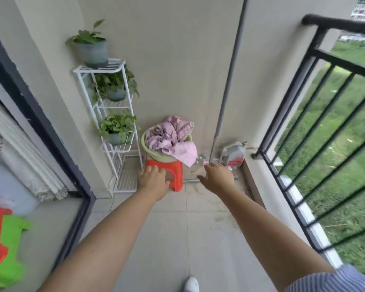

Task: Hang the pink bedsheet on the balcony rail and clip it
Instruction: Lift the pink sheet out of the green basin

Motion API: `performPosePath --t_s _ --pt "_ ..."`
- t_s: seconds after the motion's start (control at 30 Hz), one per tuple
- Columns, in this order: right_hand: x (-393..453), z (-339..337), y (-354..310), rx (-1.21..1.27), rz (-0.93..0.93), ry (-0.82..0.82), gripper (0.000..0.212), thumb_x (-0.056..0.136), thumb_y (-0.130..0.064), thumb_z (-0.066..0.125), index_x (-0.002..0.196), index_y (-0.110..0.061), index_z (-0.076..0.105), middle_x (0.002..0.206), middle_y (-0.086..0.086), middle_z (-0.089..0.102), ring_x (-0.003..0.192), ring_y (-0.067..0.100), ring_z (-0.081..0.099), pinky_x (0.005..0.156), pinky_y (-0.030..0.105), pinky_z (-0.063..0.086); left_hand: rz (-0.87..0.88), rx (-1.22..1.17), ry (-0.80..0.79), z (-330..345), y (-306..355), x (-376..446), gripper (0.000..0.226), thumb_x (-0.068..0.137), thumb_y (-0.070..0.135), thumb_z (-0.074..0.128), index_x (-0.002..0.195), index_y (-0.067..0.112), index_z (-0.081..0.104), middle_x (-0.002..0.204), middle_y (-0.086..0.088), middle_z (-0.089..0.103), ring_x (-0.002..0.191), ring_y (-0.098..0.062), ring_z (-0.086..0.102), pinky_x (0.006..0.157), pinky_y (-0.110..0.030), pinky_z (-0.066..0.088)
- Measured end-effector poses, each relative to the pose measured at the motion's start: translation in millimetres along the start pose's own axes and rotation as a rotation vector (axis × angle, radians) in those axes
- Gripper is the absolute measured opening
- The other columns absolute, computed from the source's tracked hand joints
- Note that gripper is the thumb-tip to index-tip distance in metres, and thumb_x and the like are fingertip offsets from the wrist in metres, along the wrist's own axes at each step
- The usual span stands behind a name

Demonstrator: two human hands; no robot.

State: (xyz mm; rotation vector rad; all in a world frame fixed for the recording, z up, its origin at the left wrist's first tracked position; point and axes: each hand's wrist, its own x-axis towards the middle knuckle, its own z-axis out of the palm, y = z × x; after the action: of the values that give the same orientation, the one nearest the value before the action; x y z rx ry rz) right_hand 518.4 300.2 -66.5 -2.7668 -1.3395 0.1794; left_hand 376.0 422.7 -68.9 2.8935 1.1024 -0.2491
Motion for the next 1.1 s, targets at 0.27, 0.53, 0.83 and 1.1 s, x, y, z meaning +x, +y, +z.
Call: performPosePath --t_s 0.27,0.53,0.83,1.1 --pt "230 20 3 -0.021 -0.059 -0.157 0.044 0.088 -0.043 0.042 0.118 -0.012 0.051 0.121 0.009 0.055 0.112 0.028 0.050 0.086 0.034 0.042 -0.077 -0.001 -0.100 -3 -56 206 0.045 0.090 0.039 0.042 0.127 0.014 0.040 0.132 -0.009 0.045 0.126 -0.025 0.037 0.100 -0.040 0.035" --pt "456 89 3 0.022 -0.017 -0.301 0.051 0.088 -0.047 0.042 0.126 -0.012 0.045 0.130 0.011 0.051 0.118 0.028 0.047 0.091 0.035 0.042 0.009 -0.019 -0.211 35 -97 447 0.046 0.091 0.034 0.040 0.131 0.013 0.036 0.137 -0.013 0.040 0.129 -0.029 0.034 0.102 -0.043 0.032" --pt "576 199 1 -0.045 -0.024 -0.573 0.065 0.077 -0.045 0.060 0.131 -0.018 0.035 0.132 0.005 0.044 0.125 0.026 0.033 0.100 0.039 0.031 0.025 -0.076 -0.482 137 -120 601 0.059 0.086 0.037 0.052 0.134 0.012 0.029 0.140 -0.015 0.036 0.132 -0.031 0.029 0.100 -0.041 0.037" --pt "627 309 1 -0.153 -0.106 -0.665 0.064 0.083 -0.017 0.056 0.138 -0.019 0.024 0.140 0.010 0.035 0.130 0.029 0.024 0.104 0.042 0.024 -0.004 -0.181 -0.369 223 -131 670 0.087 0.082 0.043 0.057 0.145 0.020 0.001 0.154 -0.018 -0.003 0.141 -0.036 0.000 0.115 -0.046 0.009"
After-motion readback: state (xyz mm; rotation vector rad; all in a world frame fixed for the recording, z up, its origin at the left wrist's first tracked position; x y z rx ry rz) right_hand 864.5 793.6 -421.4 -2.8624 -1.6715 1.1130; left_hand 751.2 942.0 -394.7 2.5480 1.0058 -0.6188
